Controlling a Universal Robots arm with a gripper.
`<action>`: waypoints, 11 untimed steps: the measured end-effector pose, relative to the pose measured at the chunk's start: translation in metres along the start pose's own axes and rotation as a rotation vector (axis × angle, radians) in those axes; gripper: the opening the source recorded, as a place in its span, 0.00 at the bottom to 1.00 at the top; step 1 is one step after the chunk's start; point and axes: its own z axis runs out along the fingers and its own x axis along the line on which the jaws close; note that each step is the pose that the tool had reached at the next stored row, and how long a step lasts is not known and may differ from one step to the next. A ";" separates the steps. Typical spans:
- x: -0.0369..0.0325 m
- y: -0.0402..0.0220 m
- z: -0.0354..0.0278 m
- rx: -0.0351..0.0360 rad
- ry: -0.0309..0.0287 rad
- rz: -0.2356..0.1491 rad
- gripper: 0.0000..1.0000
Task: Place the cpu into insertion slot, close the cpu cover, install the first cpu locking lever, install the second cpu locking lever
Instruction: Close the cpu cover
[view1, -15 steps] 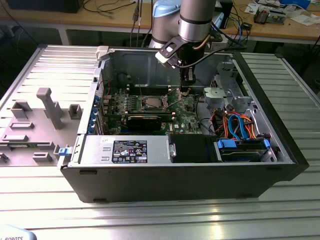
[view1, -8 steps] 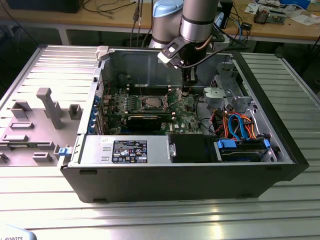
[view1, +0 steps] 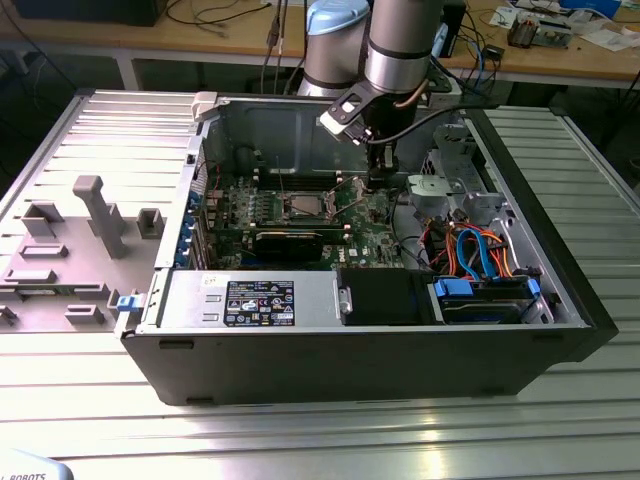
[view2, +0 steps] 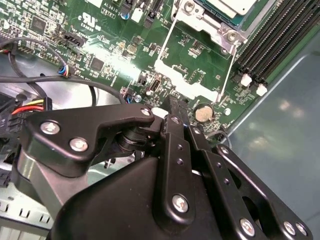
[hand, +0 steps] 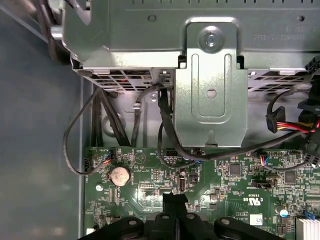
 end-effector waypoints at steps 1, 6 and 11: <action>0.0000 0.0002 0.0034 0.0008 0.0002 0.000 0.11; -0.0001 -0.0022 0.0039 0.0011 0.0001 0.000 0.11; 0.0000 -0.0025 0.0039 0.0011 0.0000 0.000 0.11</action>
